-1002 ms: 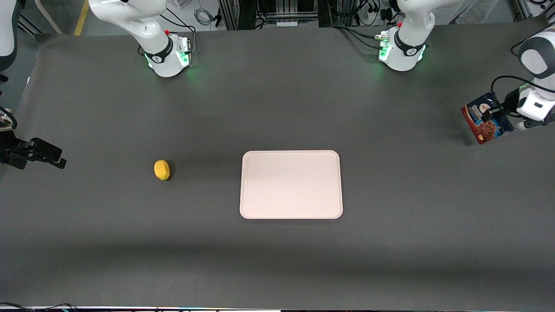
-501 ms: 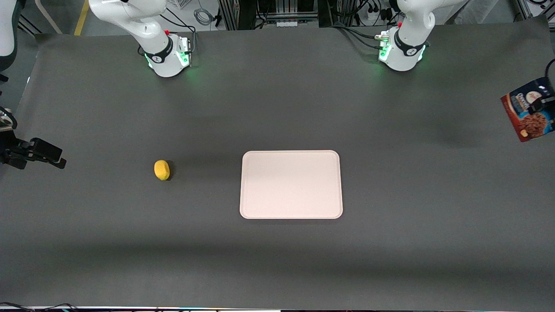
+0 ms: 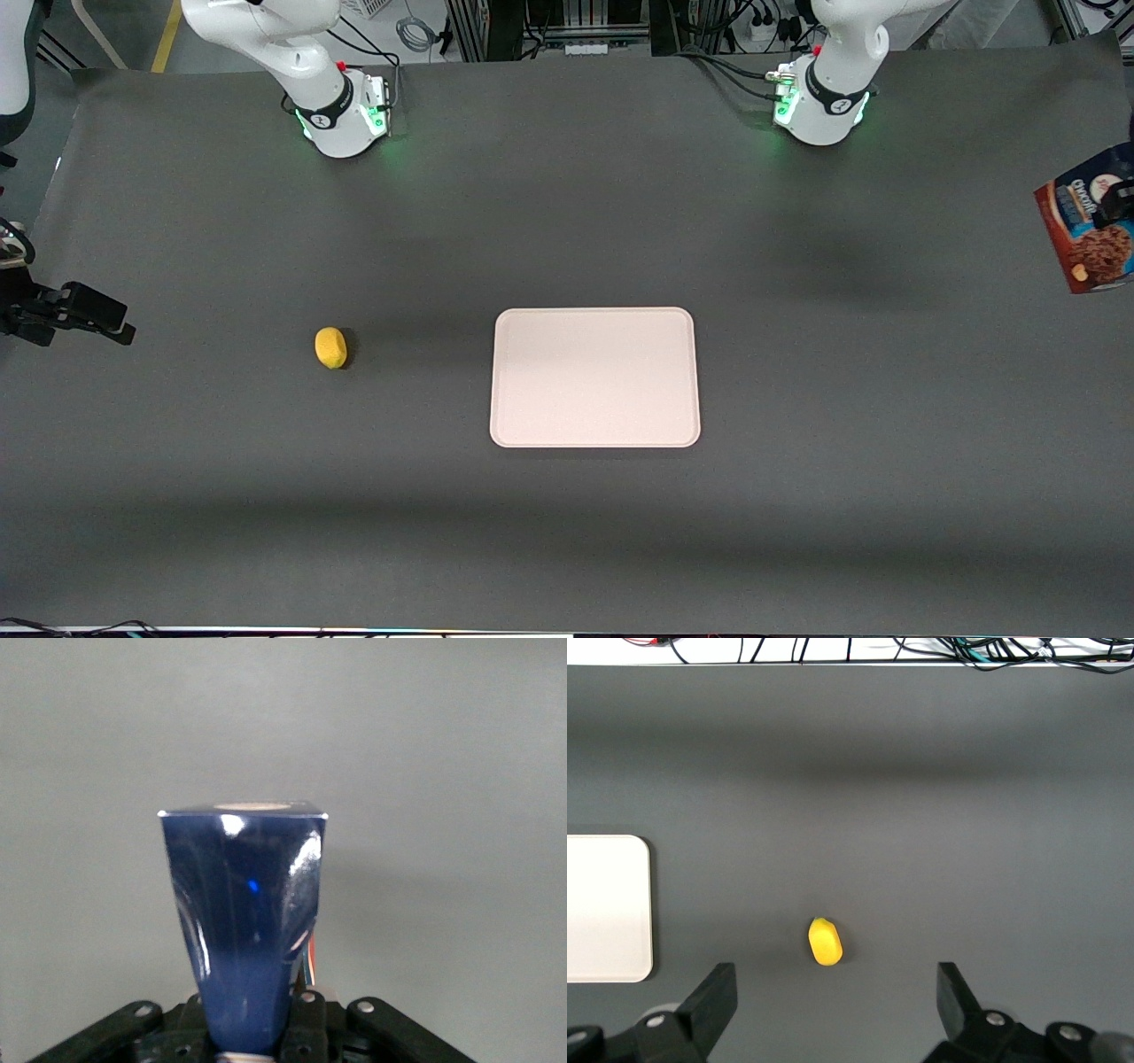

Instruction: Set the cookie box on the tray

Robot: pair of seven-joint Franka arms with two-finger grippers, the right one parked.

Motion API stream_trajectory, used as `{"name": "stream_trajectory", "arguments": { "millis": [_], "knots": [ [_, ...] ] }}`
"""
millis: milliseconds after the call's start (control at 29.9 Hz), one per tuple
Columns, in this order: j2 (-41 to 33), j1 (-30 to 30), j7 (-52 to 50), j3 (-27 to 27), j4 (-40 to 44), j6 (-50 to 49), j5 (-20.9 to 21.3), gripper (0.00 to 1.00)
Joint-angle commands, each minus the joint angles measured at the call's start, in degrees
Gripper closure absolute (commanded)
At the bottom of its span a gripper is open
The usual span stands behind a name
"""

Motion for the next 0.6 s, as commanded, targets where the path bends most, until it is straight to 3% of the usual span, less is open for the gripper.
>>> {"name": "stream_trajectory", "arguments": {
  "millis": [0, 200, 568],
  "knots": [
    [-0.1, -0.1, -11.6, -10.3, 1.9, -2.2, -2.8, 0.79],
    [0.1, -0.6, -18.8, -19.6, 1.9, -1.6, -7.2, 0.80],
    [5.0, -1.2, -29.2, -32.8, 1.5, 4.8, -7.8, 0.79]
  ]
}}
